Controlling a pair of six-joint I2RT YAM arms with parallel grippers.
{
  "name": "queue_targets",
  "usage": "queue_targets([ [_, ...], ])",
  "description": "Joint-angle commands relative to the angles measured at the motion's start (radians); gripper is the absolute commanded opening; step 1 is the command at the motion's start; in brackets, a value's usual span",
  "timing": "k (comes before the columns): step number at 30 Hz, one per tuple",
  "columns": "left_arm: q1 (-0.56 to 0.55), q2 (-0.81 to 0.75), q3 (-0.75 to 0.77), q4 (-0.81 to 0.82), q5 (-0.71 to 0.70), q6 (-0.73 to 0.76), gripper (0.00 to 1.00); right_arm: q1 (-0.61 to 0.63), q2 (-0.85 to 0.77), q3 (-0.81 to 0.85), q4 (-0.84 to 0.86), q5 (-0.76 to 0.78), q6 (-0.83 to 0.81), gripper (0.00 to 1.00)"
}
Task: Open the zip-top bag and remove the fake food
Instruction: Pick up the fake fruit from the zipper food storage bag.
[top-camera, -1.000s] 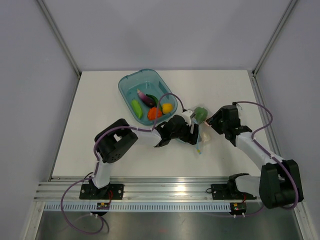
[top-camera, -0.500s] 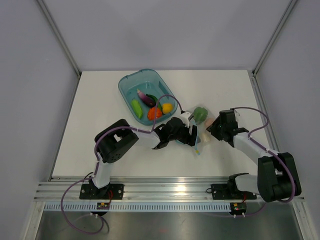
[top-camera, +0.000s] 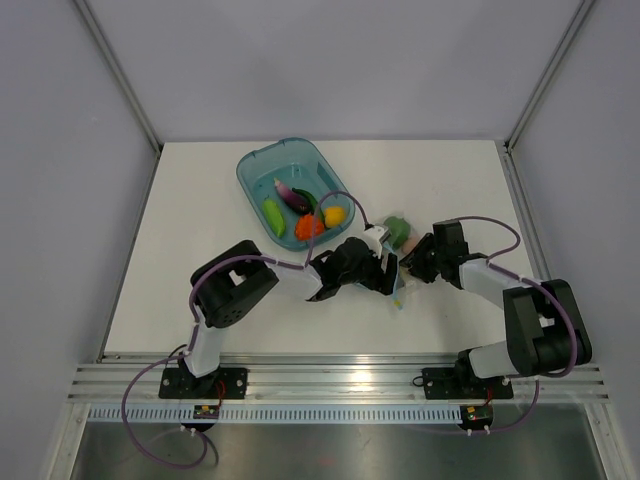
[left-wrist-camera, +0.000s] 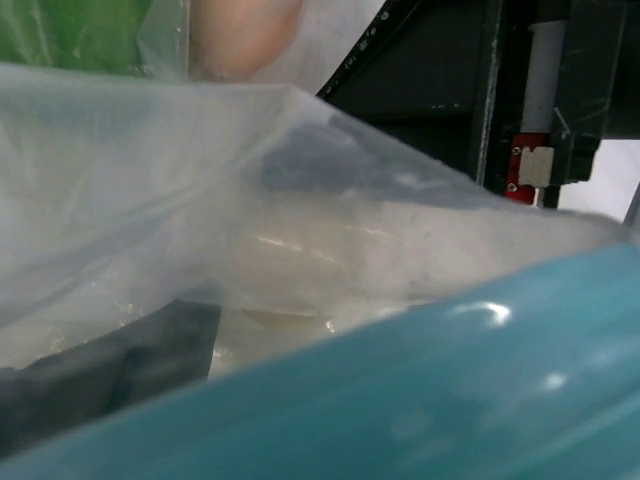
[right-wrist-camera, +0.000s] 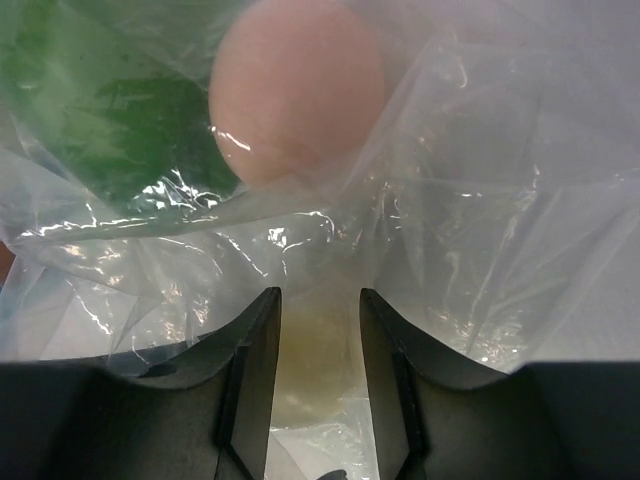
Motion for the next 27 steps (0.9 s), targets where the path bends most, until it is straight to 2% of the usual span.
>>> queue_targets([
  [1, -0.005, -0.004, 0.036, 0.016, -0.071, 0.02, 0.78, 0.01, 0.01, 0.013, 0.05, -0.067, 0.01, 0.44],
  [5, -0.005, -0.023, 0.011, 0.035, -0.106, 0.017, 0.81, 0.01, 0.045, 0.024, 0.085, -0.07, -0.002, 0.42],
  [17, -0.007, 0.003, 0.048, 0.001, -0.119, 0.058, 0.8, 0.013, 0.093, 0.038, 0.126, -0.168, -0.036, 0.32],
  [23, -0.011, 0.032, 0.082, -0.051, -0.137, 0.051, 0.66, 0.012, 0.079, 0.036, 0.118, -0.146, -0.035, 0.31],
  [25, -0.013, 0.034, 0.079, -0.047, -0.137, 0.046, 0.65, 0.012, 0.07, 0.036, 0.112, -0.129, -0.035, 0.29],
  [27, -0.015, 0.043, 0.088, -0.053, -0.131, 0.046, 0.58, 0.013, 0.066, 0.035, 0.107, -0.104, -0.031, 0.27],
])
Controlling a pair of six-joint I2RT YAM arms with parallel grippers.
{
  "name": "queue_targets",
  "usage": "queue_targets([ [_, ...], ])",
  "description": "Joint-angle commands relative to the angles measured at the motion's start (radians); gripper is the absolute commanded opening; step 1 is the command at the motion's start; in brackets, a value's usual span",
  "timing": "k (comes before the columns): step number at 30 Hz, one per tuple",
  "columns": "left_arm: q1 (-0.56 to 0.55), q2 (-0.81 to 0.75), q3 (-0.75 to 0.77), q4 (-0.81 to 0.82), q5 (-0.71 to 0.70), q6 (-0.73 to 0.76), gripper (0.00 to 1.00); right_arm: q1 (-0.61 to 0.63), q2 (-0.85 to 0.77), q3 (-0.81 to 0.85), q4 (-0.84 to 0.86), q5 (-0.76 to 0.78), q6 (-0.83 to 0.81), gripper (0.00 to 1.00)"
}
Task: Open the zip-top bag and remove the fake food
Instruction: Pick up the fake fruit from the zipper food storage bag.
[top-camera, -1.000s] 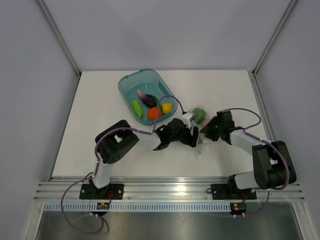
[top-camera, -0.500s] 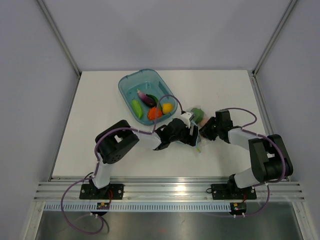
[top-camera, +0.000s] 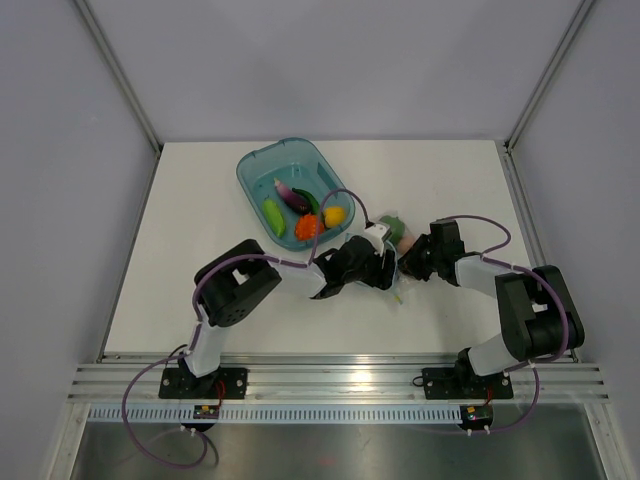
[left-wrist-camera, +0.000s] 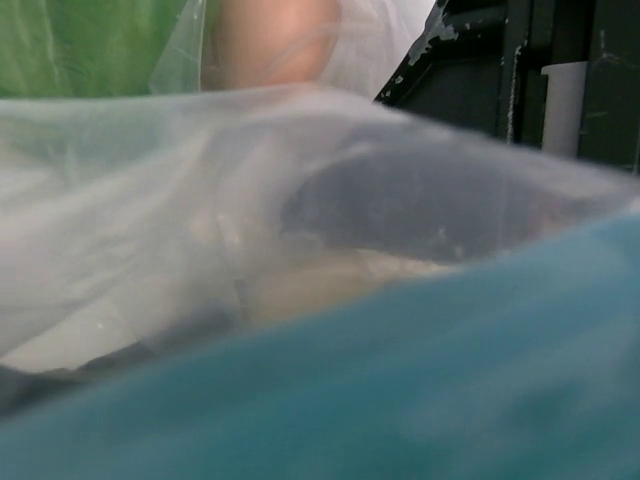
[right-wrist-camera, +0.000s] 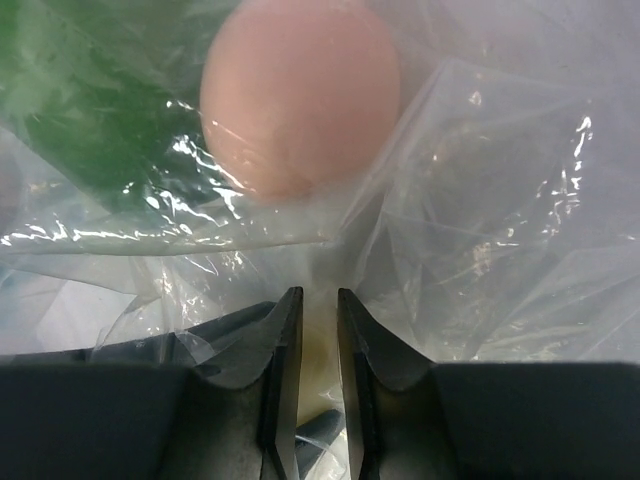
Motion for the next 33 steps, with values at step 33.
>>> queue_targets([
  [33, 0.049, -0.301, 0.102, -0.507, -0.095, -0.053, 0.4, 0.01, -0.077, 0.065, -0.237, 0.496, 0.097, 0.37],
])
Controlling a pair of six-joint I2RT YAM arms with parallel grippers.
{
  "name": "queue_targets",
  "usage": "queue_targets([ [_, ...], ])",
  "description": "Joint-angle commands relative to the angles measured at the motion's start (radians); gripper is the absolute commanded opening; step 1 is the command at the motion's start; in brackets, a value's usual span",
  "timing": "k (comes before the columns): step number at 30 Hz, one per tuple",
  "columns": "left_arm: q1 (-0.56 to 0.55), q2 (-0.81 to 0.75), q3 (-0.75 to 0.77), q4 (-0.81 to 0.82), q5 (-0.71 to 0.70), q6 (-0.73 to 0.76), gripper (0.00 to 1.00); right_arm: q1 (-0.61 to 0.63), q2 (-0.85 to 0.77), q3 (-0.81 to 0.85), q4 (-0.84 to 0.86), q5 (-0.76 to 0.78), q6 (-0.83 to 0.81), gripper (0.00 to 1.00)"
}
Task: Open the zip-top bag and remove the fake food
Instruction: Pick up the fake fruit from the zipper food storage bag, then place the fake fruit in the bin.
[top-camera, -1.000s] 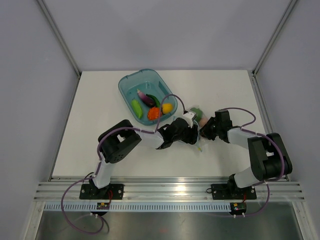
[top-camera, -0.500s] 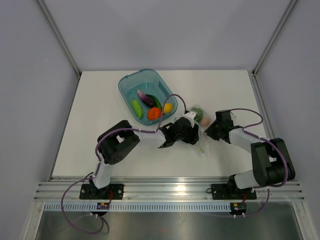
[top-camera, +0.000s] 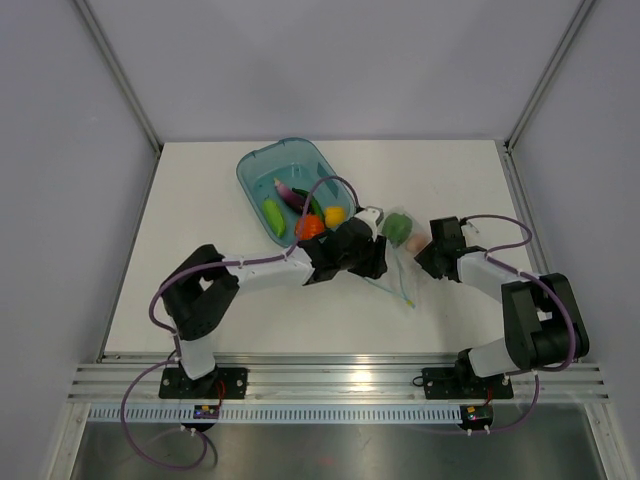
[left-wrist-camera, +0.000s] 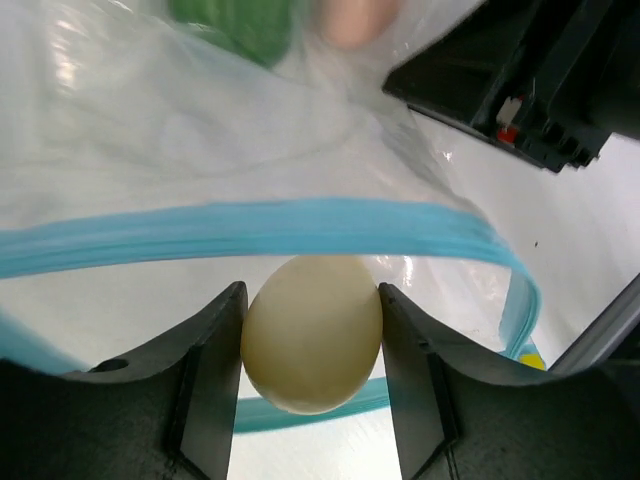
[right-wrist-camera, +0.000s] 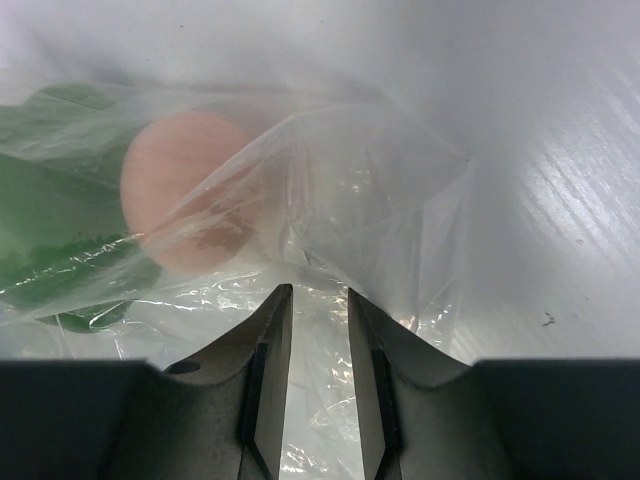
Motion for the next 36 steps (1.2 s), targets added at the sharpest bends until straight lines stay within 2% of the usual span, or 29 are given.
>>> queue_targets([
  [1, 0.065, -0.137, -0.014, -0.038, -0.03, 0.001, 0.41, 0.005, -0.027, 0.01, -0.051, 0.072, 0.004, 0.36],
  [6, 0.136, -0.266, -0.113, -0.012, -0.062, 0.01, 0.41, 0.004, -0.038, 0.01, -0.052, 0.071, -0.005, 0.36],
  [11, 0.245, -0.378, -0.256, 0.153, -0.071, -0.04, 0.41, 0.005, -0.047, 0.005, -0.049, 0.069, -0.005, 0.36],
  [13, 0.28, -0.401, -0.305, 0.202, -0.132, -0.082, 0.4, 0.005, -0.052, 0.004, -0.045, 0.072, -0.005, 0.36],
  [19, 0.346, -0.364, -0.311, 0.242, -0.234, -0.093, 0.4, 0.005, -0.057, -0.003, -0.032, 0.06, -0.005, 0.35],
  [24, 0.365, -0.338, -0.287, 0.262, -0.315, 0.001, 0.41, 0.005, -0.061, -0.009, -0.022, 0.056, -0.005, 0.35],
  [28, 0.374, -0.289, -0.253, 0.247, -0.346, 0.054, 0.46, 0.005, -0.061, -0.007, -0.02, 0.056, -0.007, 0.35],
  [30, 0.38, -0.258, -0.236, 0.241, -0.328, 0.053, 0.5, 0.005, -0.064, -0.007, -0.025, 0.057, -0.008, 0.35],
  [31, 0.382, -0.252, -0.233, 0.236, -0.323, 0.051, 0.62, 0.005, -0.066, -0.007, -0.025, 0.057, -0.011, 0.35],
  [33, 0.383, -0.255, -0.232, 0.221, -0.326, 0.039, 0.8, 0.007, -0.073, -0.01, -0.022, 0.059, -0.014, 0.36],
  [36, 0.382, -0.277, -0.25, 0.229, -0.32, 0.021, 0.91, 0.007, -0.077, -0.013, -0.017, 0.054, -0.019, 0.36],
])
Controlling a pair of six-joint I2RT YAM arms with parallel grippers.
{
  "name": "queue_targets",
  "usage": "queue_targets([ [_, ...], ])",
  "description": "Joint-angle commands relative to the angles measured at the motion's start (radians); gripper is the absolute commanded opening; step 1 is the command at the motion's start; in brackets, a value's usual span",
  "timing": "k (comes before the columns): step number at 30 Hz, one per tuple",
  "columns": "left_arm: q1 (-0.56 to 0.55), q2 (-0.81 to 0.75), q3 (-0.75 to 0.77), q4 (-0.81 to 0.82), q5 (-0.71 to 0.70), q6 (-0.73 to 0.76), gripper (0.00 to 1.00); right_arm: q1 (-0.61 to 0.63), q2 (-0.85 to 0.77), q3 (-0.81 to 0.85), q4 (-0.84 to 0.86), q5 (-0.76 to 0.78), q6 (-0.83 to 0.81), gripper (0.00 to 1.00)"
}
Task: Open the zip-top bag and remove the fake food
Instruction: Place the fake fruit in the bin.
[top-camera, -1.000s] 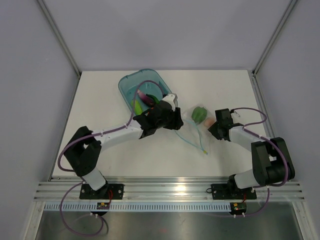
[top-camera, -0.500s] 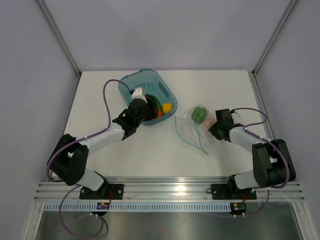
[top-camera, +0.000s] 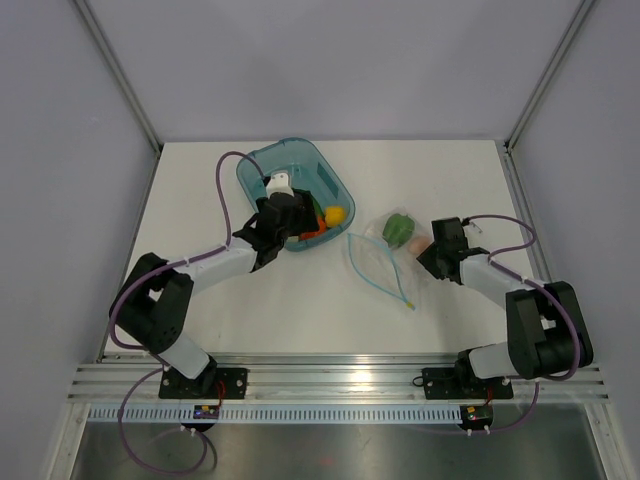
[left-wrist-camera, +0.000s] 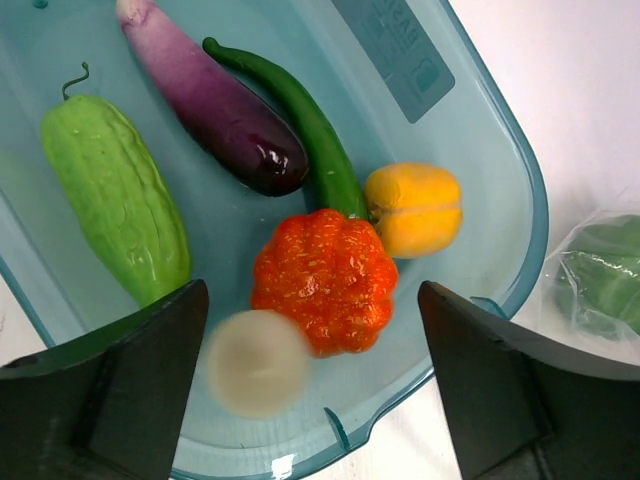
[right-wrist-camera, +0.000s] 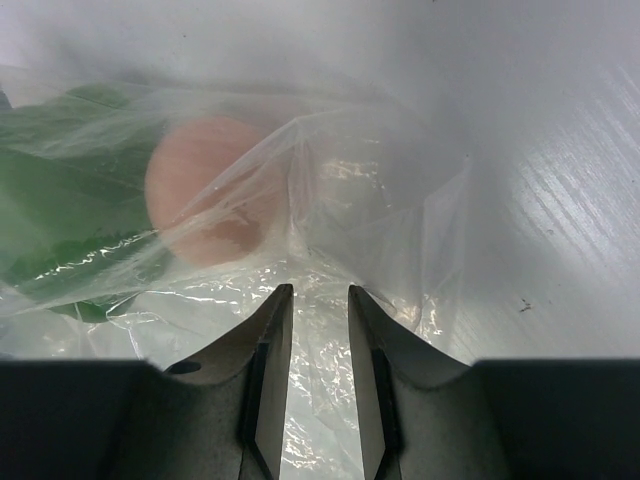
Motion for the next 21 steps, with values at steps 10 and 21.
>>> queue_targets([
  [10, -0.074, -0.233, -0.095, 0.096, 0.004, -0.092, 0.95, 0.005, -0.104, -0.017, 0.008, 0.035, -0.06, 0.41],
  [21, -0.292, -0.255, -0.07, 0.051, -0.013, -0.328, 0.92, 0.005, -0.301, -0.023, -0.066, 0.18, -0.161, 0.82],
])
